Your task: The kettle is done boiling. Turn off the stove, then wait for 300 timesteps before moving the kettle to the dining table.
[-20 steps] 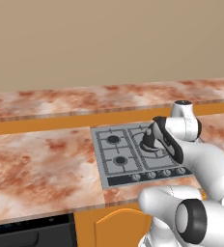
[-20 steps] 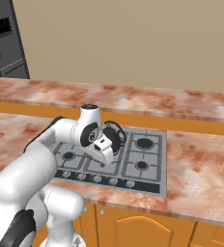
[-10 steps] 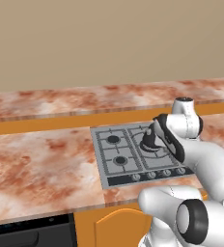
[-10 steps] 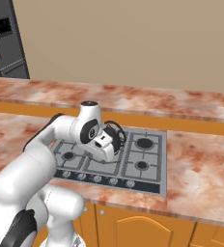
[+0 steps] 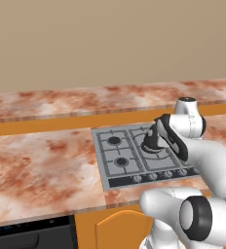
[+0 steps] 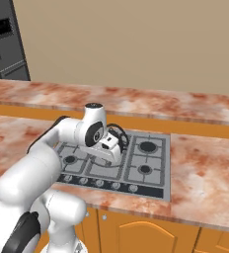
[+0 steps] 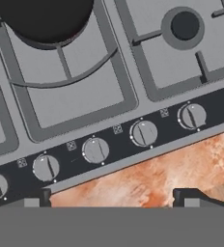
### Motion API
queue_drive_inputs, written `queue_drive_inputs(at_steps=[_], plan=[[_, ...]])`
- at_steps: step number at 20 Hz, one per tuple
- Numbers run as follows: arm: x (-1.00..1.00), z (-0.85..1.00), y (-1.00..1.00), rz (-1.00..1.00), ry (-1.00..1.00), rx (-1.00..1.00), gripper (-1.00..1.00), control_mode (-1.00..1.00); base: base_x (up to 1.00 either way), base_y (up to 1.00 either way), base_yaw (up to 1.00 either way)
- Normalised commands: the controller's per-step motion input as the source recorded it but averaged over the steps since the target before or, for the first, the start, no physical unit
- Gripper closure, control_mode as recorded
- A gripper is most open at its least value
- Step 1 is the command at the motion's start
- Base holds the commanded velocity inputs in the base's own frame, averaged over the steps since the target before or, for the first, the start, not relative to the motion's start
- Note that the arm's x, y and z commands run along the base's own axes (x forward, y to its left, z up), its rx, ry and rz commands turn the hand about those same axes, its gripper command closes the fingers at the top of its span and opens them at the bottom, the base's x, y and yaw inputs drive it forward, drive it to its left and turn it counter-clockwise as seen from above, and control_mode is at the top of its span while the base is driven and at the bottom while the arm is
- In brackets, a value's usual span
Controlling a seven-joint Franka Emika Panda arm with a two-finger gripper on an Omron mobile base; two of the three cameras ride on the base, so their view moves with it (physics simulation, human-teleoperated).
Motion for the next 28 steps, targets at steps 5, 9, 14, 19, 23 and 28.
queue_drive_inputs(at_steps=[5, 9, 14, 19, 23, 28], plan=[[0.15, 0.03, -0.1, 0.12, 0.0, 0.0, -1.0, -1.0, 0.0, 0.0, 0.0], [0.12, 0.06, -0.12, 0.14, 0.0, 0.01, -1.0, -1.0, 0.0, 0.0, 0.0], [0.09, 0.01, -0.28, 0.19, 0.0, 0.04, -1.0, -1.0, 0.0, 0.0, 0.0], [0.03, 0.0, -0.3, 0.19, 0.0, 0.08, -1.0, -1.0, 0.0, 0.0, 0.0], [0.05, -0.01, -0.25, 0.11, 0.0, 0.11, -1.0, -1.0, 0.0, 0.0, 0.0], [0.11, 0.0, -0.27, 0.13, 0.0, 0.11, -1.0, -1.0, 0.0, 0.0, 0.0]])
